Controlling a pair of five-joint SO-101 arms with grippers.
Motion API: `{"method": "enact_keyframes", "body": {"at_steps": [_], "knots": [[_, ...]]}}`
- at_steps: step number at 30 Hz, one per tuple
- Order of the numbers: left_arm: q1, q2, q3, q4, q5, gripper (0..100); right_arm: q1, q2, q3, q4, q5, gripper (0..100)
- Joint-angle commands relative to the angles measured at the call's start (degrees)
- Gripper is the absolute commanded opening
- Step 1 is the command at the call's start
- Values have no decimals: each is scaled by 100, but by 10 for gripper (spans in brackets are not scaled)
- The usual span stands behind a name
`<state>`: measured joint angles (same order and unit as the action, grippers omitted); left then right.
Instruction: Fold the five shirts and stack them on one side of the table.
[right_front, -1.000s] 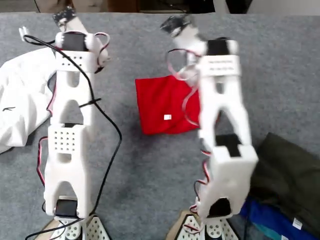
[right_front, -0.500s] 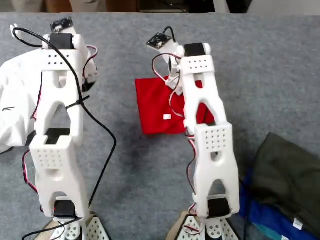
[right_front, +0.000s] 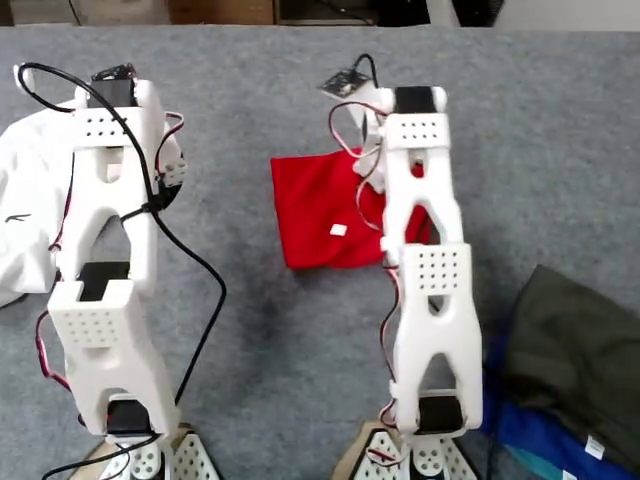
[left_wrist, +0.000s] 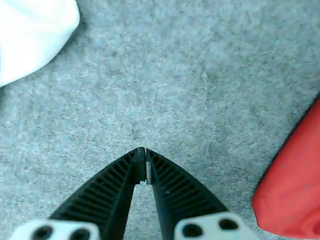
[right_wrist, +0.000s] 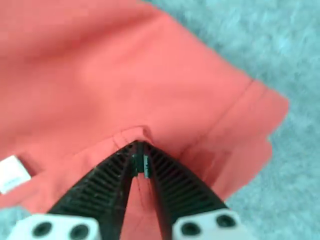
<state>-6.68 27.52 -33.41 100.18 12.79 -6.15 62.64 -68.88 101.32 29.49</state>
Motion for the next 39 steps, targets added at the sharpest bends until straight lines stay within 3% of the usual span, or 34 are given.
{"method": "enact_keyframes", "body": {"at_steps": [1,12,29,35,39], "knots": [[-70,-365,-18,53,18,19,84,-884,629,105,132,5],[-62,-365,-35,53,26,19,391,-2211,2457,88,334,5],[-35,-365,-35,53,26,19,1833,-3873,4690,79,1336,5],[0,-365,-35,53,26,19,1727,-5042,5042,79,1363,5],[440,-365,-88,44,44,19,1349,-5437,5033,70,1143,5]]}}
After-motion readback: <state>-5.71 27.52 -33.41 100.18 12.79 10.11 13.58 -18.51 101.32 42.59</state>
